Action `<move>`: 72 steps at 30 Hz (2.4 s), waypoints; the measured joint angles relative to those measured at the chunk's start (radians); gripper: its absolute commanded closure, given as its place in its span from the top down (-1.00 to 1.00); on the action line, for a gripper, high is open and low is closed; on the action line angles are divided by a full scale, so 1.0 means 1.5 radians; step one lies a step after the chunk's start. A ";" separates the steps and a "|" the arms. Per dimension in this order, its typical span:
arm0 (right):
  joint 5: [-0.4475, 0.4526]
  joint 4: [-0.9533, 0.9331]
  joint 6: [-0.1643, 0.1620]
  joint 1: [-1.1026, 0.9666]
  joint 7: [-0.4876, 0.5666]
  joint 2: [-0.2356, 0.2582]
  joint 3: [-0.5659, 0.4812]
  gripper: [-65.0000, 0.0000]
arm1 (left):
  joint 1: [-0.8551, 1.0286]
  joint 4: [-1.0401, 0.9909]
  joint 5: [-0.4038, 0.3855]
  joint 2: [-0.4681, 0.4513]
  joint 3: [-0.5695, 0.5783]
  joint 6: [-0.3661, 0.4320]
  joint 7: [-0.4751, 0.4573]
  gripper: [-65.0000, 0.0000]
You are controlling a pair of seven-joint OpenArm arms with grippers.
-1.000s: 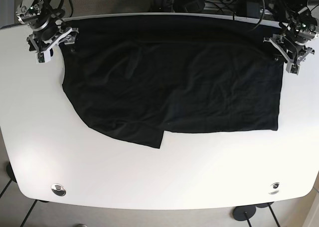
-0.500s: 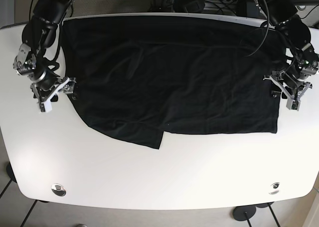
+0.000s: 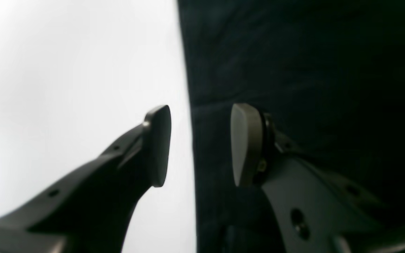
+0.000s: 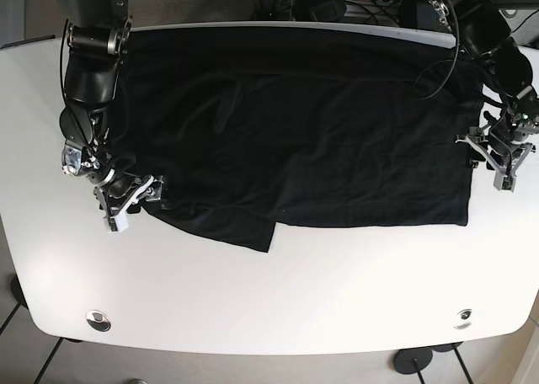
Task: Fold the T-shirt properly
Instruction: 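Slide both grippers down the shirt sides and grasp the hem, then fold the hem over toward the held edge with both grippers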
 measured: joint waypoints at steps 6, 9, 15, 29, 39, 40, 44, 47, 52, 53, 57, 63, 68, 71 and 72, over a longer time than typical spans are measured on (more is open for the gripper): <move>0.000 -0.001 -0.004 -0.013 0.018 -0.026 0.001 -0.61 | -0.085 -0.189 0.011 -0.013 0.005 0.125 -0.153 -0.21; 0.000 -0.002 -0.004 -0.015 0.018 -0.029 -0.002 -0.88 | -0.169 -0.331 0.008 -0.039 0.006 0.152 -0.197 -0.21; 0.001 -0.002 -0.004 -0.015 0.018 -0.028 -0.002 -0.88 | -0.253 -0.536 -0.004 -0.077 0.164 0.160 -0.334 -0.21; 0.002 -0.001 -0.004 -0.017 0.018 -0.028 -0.002 -0.88 | -0.267 -0.554 -0.014 -0.040 0.137 0.095 -0.346 -0.22; 0.012 0.000 0.001 -0.027 0.027 -0.027 0.000 -0.91 | -0.265 -0.553 -0.014 -0.039 0.115 0.081 -0.315 -1.00; 0.012 0.000 0.001 -0.027 0.027 -0.027 0.000 -0.94 | -0.264 -0.553 -0.014 -0.039 0.116 0.084 -0.320 -1.00; 0.045 0.000 -0.002 -0.028 0.018 -0.027 -0.001 -0.94 | -0.261 -0.540 -0.006 -0.037 0.117 0.049 -0.318 -1.00; 0.052 0.054 -0.008 -0.036 -0.005 -0.023 -0.002 -0.95 | -0.239 -0.444 0.003 -0.022 0.116 0.031 -0.262 -1.00; 0.057 0.221 -0.006 -0.065 -0.087 -0.024 0.021 -0.95 | -0.190 -0.226 0.000 0.019 0.101 -0.012 -0.167 -1.00; 0.059 0.253 -0.005 -0.078 -0.107 -0.024 0.033 -0.95 | -0.175 -0.182 -0.001 0.031 0.080 -0.013 -0.147 -1.00; 0.055 0.355 -0.005 -0.121 -0.176 -0.024 0.077 -0.95 | -0.131 -0.063 0.003 0.060 0.024 -0.013 -0.063 -1.00; 0.065 0.507 -0.004 -0.205 -0.249 -0.028 0.137 -0.95 | -0.062 0.050 0.000 0.069 -0.028 -0.013 -0.024 -1.00; 0.070 0.606 0.004 -0.297 -0.268 -0.047 0.178 -0.95 | 0.008 0.123 -0.003 0.083 -0.040 -0.016 -0.018 -1.00; 0.070 0.641 0.005 -0.367 -0.275 -0.060 0.199 -0.95 | 0.053 0.145 -0.003 0.091 -0.059 -0.017 -0.017 -1.00; 0.071 0.651 0.006 -0.391 -0.275 -0.068 0.206 -0.95 | 0.069 0.148 -0.003 0.092 -0.073 -0.018 -0.017 -1.00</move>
